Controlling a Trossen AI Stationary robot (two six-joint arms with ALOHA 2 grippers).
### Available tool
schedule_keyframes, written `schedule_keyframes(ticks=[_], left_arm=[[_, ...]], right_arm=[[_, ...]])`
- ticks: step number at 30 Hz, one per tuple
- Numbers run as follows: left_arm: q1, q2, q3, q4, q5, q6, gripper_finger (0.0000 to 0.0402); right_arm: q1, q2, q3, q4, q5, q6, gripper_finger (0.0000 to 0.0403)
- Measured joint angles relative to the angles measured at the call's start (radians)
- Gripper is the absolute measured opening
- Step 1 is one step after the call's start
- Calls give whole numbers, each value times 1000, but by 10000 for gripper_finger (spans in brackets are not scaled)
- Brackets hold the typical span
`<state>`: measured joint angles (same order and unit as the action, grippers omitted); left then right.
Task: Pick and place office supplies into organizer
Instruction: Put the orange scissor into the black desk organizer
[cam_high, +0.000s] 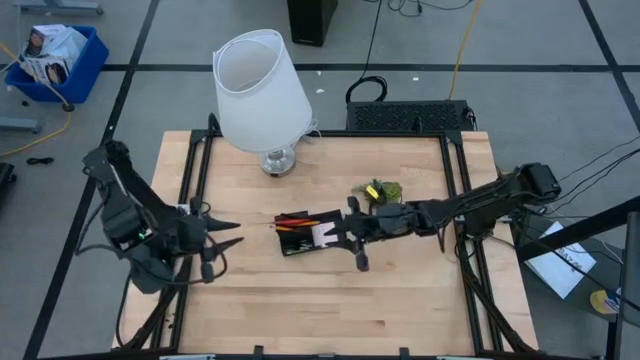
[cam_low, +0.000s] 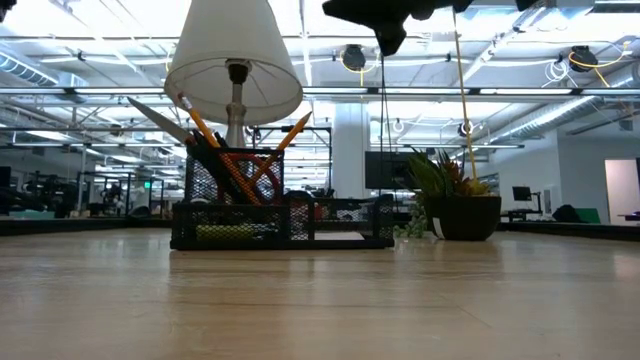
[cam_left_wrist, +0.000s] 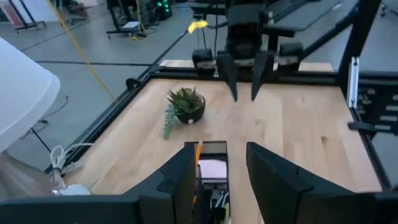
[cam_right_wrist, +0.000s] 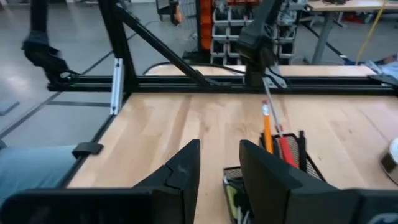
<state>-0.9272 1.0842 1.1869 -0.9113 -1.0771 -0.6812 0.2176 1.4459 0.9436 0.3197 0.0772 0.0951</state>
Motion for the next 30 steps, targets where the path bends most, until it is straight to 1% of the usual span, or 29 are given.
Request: schedule_keyframes(ticks=[4,8,13,17,20,22,25,30], left_arm=[[-36,-42,-92,10,-9,-39,147],[-51,-99,-209,100,-18,-46,147],[-32,-170,-311,260,-50,43,147],[4,-199,-347,395,-52,166,147],[15,-201,-377,455,-31,185,147],[15,-197,-410,481,-5,177,147],[14,-189,-454,501,8,174,147],[14,-191,-463,503,11,173,147]], right_arm=[[8,1,0,-13,0,-2,105],[7,1,0,-26,0,-2,108],[5,1,0,-26,6,-8,108],[-4,2,0,-25,8,-10,105],[-8,2,0,-25,8,-10,107],[-9,10,-14,12,7,-12,109],[-6,14,-61,89,2,-39,109],[-7,14,-156,267,2,-83,106]])
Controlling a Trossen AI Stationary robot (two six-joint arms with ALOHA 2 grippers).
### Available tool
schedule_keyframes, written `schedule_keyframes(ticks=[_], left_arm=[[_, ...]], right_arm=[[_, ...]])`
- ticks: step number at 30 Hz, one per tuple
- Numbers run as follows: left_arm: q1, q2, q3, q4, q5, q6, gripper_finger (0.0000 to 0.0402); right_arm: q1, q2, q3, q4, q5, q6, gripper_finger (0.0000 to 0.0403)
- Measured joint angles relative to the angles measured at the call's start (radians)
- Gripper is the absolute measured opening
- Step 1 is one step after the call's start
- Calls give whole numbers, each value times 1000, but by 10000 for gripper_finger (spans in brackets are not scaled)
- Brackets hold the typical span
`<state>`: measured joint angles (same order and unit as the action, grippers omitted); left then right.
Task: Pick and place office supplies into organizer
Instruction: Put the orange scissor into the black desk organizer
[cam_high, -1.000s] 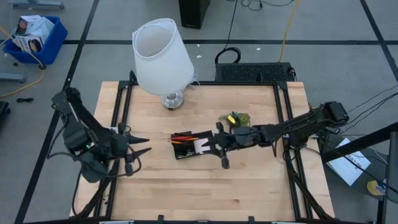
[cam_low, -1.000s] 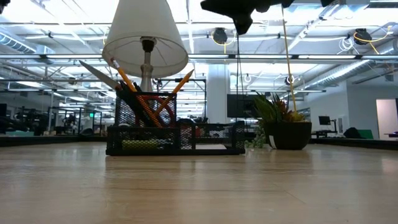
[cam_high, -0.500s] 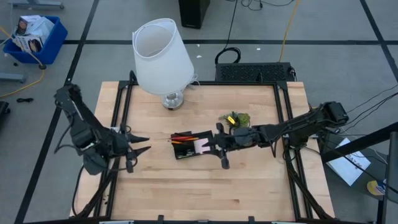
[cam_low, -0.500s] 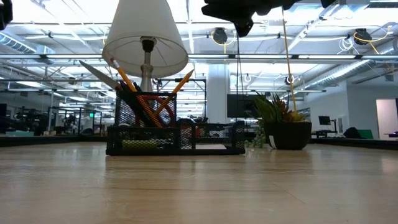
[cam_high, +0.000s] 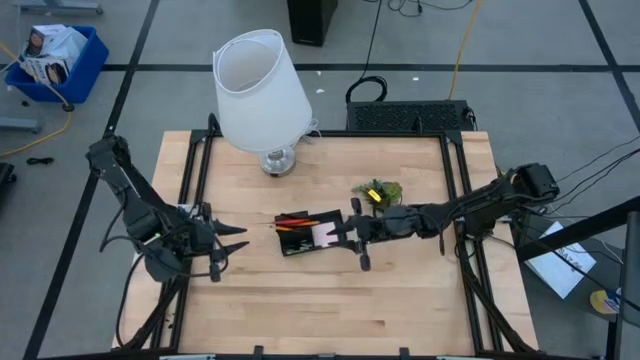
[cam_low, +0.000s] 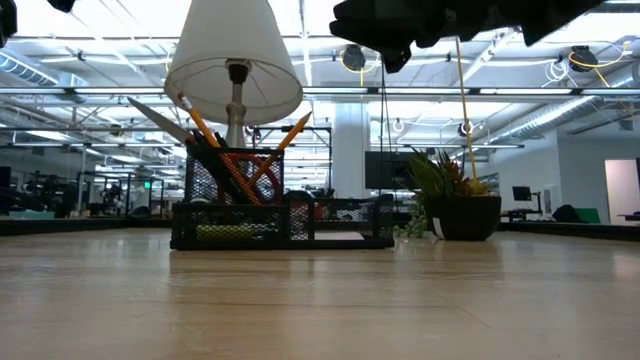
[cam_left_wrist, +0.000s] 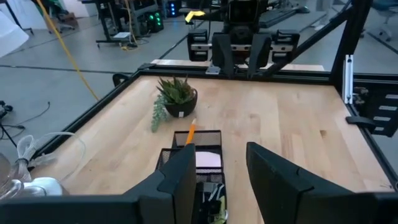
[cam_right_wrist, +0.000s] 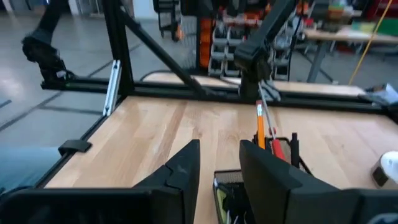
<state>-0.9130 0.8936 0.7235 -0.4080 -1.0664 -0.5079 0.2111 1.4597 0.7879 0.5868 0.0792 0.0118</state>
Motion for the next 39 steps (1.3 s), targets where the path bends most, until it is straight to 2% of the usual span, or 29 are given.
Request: schedule_keyframes(ticks=[8,18,23,27,29,31,34,39], left_arm=[[3,0,0,1,-21,9,147],[47,0,0,12,13,-10,147],[87,0,0,128,20,106,147],[118,0,0,128,29,159,147],[131,0,0,119,46,131,147],[140,0,0,90,103,108,147],[161,4,0,-28,184,51,147],[202,3,0,-245,230,-185,148]], right_arm=[[6,0,-91,213,-2,3,109],[14,0,-95,217,-5,10,106],[20,0,-95,218,-5,10,107],[20,0,-95,226,-5,10,105],[20,0,-95,225,-5,10,106],[20,0,-95,226,-5,10,107],[20,0,-95,225,-4,10,106],[20,0,-95,224,-4,10,106]])
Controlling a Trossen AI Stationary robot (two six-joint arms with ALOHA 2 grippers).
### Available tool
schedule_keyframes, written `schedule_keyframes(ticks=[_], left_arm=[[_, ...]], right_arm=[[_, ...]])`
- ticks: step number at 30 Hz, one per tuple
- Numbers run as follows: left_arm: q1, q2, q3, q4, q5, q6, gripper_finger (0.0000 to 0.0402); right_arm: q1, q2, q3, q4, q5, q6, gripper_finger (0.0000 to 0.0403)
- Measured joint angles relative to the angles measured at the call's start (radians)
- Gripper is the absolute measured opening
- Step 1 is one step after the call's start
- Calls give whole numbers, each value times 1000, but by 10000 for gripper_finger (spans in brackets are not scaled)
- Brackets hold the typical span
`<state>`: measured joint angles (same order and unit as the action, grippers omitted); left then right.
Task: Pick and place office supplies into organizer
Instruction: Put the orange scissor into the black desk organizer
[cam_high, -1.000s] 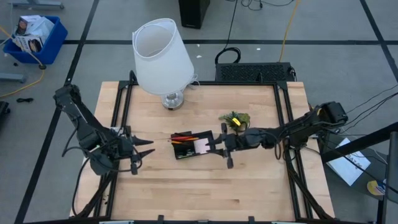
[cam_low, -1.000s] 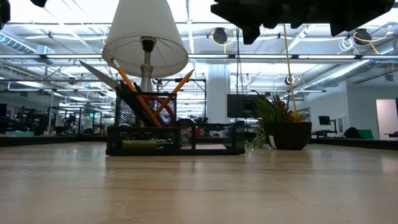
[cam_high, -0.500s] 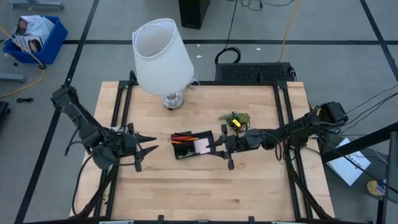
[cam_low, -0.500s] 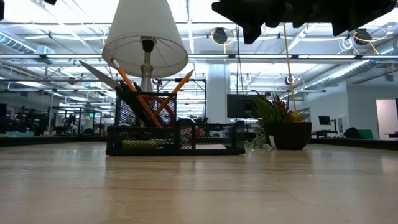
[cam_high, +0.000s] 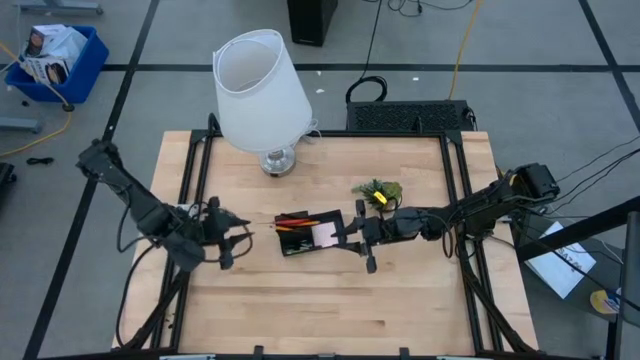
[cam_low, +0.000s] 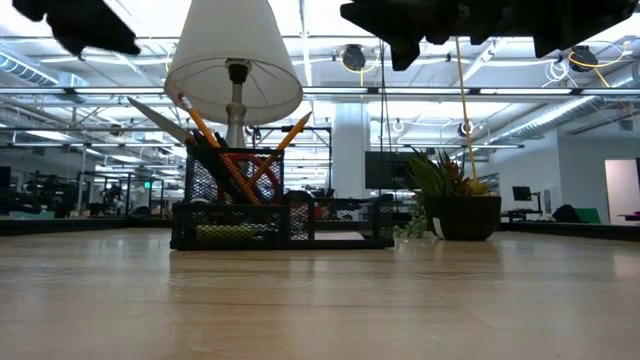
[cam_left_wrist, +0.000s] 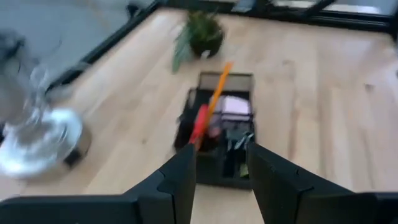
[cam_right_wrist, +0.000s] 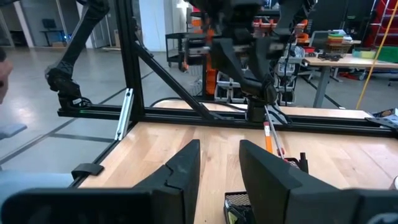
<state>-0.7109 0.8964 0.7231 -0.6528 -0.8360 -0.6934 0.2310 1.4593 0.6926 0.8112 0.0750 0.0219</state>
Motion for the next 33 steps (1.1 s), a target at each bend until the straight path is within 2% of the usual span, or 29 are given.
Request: schedule_keyframes(ticks=[2,8,15,19,22,33], left_arm=[[23,-1,0,-36,25,-43,148],[72,1,0,-137,76,-42,158],[100,36,0,-155,101,-39,236],[115,62,0,-156,131,-22,264],[133,89,0,-157,178,-15,270],[208,196,0,-145,204,64,271]], right_arm=[[0,0,0,1,1,0,107],[0,0,0,0,1,0,105],[0,0,0,-1,1,1,105],[0,0,0,-1,1,1,107],[0,0,0,-1,2,1,106],[0,0,0,-1,2,0,105]])
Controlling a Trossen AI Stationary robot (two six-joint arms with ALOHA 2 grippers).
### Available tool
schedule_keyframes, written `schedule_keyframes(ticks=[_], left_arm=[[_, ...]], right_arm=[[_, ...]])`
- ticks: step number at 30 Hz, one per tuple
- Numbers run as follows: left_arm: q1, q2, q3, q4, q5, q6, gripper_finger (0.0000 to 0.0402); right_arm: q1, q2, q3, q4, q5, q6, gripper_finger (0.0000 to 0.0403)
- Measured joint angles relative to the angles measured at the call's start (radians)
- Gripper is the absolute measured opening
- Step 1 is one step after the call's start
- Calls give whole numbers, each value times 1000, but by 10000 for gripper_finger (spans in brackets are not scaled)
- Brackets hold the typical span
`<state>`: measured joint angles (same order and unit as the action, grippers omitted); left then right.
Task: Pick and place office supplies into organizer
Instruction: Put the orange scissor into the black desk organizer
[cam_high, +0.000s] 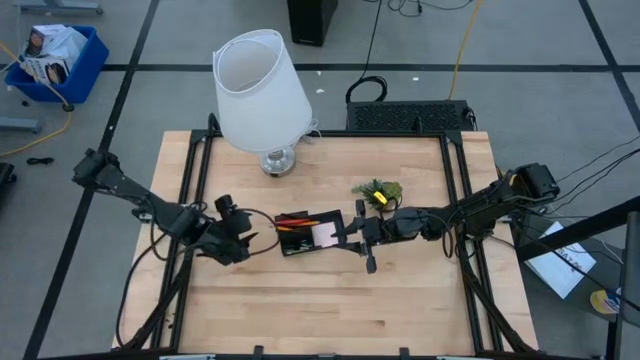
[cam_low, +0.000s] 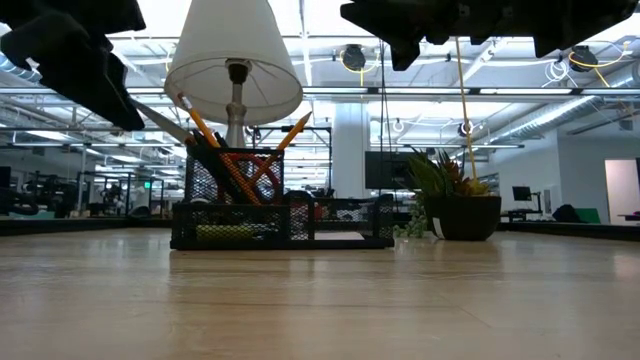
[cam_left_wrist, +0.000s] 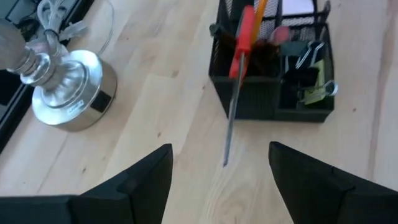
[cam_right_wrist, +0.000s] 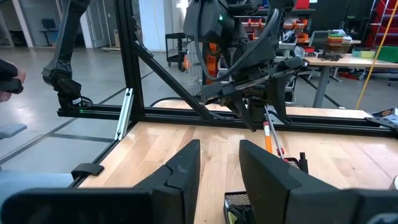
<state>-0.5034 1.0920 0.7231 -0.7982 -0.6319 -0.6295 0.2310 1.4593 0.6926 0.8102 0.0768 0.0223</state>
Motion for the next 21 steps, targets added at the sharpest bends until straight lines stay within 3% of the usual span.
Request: schedule_keyframes(ticks=[11,21], left_arm=[[0,-35,0,105,0,95,259],[0,-34,0,101,-16,97,124]], right_arm=[[0,0,0,-7,0,0,106],[0,0,0,-8,0,0,106]])
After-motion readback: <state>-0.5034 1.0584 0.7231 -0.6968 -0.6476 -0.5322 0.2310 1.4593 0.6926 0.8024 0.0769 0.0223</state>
